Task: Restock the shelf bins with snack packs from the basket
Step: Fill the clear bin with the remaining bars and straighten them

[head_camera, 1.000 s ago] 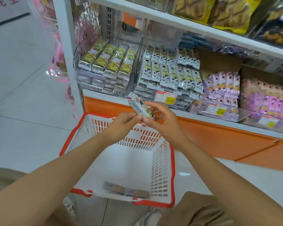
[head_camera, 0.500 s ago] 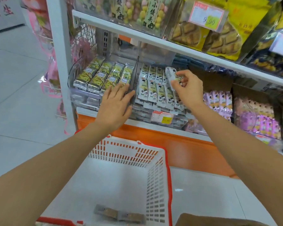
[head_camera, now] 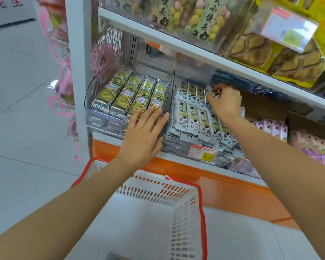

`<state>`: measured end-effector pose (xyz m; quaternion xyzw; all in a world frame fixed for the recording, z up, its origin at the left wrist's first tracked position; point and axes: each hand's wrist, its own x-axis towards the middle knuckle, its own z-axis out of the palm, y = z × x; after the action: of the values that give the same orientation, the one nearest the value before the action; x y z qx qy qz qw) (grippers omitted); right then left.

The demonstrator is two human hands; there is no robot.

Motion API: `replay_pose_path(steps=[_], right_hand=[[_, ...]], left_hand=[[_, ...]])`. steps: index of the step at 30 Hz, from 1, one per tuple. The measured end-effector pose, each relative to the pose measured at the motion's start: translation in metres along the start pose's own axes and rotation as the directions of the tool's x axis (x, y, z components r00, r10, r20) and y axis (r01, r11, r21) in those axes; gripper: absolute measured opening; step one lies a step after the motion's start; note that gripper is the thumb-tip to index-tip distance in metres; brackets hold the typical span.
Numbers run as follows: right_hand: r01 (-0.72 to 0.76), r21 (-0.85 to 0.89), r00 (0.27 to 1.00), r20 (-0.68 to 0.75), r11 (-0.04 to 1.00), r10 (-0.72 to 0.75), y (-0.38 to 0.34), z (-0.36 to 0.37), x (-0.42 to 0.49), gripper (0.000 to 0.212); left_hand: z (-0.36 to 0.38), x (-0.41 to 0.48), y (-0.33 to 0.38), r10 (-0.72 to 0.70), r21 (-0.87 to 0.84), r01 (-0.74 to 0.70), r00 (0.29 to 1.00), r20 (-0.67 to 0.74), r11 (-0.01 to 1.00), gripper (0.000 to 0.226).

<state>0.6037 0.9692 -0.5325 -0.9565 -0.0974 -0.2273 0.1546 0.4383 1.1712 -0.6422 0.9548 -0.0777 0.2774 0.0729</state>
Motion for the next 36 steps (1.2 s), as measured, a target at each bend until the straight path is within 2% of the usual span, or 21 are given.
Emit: replay_pose_path(steps=[4, 10, 13, 15, 18, 22, 24, 26, 29, 30, 33, 36], right_hand=[[-0.011, -0.030, 1.000, -0.017, 0.999, 0.011, 0.003, 0.011, 0.000, 0.036], [0.002, 0.019, 1.000, 0.015, 1.000, -0.002, 0.009, 0.010, 0.000, 0.040], [0.033, 0.080, 0.999, -0.029, 0.996, -0.030, 0.005, 0.001, -0.013, 0.039], [0.083, 0.189, 0.996, -0.034, 0.978, -0.078, -0.007, -0.010, -0.031, 0.032], [0.215, 0.418, 0.976, -0.063, 0.883, -0.207, -0.034, -0.025, -0.070, 0.020], [0.341, 0.601, 0.915, -0.035, 0.723, -0.402, -0.066, -0.023, -0.139, 0.019], [0.325, 0.663, 0.888, 0.031, 0.674, -0.459, -0.075, -0.006, -0.174, 0.018], [0.261, 0.692, 0.861, 0.149, 0.673, -0.486, -0.077, 0.021, -0.208, 0.019], [0.163, 0.658, 0.787, 0.363, 0.735, -0.499, -0.067, 0.072, -0.258, 0.018], [0.112, 0.626, 0.742, 0.464, 0.772, -0.484, -0.062, 0.090, -0.275, 0.020], [0.050, 0.493, 0.536, 0.721, 0.869, -0.440, -0.046, 0.138, -0.325, 0.024], [0.080, 0.453, 0.301, 0.838, 0.888, -0.455, -0.033, 0.171, -0.364, 0.028]], left_hand=[[0.003, 0.000, -0.002, 0.005, 0.005, -0.005, 1.000, -0.006, 1.000, 0.059], [-0.001, -0.001, -0.002, 0.018, 0.015, -0.018, 0.999, 0.031, 1.000, 0.060], [-0.007, -0.003, -0.002, 0.037, 0.018, -0.038, 0.998, 0.045, 0.999, 0.061], [-0.013, -0.005, -0.002, 0.045, 0.011, -0.045, 0.999, 0.028, 0.999, 0.060], [-0.021, -0.017, 0.000, 0.032, -0.032, -0.034, 0.999, -0.043, 0.999, 0.054], [-0.023, -0.050, -0.009, 0.020, -0.048, -0.027, 0.990, -0.141, 0.998, 0.046], [-0.019, -0.074, -0.019, -0.011, -0.031, 0.008, 0.995, -0.102, 0.999, 0.047], [-0.013, -0.102, -0.029, -0.038, -0.033, 0.037, 0.999, -0.016, 0.999, 0.046], [0.000, -0.143, -0.048, -0.088, 0.009, 0.088, 0.989, 0.115, 0.996, 0.040], [0.005, -0.157, -0.054, -0.123, 0.035, 0.119, 0.978, 0.167, 0.992, 0.041], [0.016, -0.195, -0.074, -0.256, 0.106, 0.233, 0.899, 0.355, 0.967, 0.062], [0.024, -0.226, -0.090, -0.304, 0.148, 0.266, 0.840, 0.449, 0.953, 0.078]])
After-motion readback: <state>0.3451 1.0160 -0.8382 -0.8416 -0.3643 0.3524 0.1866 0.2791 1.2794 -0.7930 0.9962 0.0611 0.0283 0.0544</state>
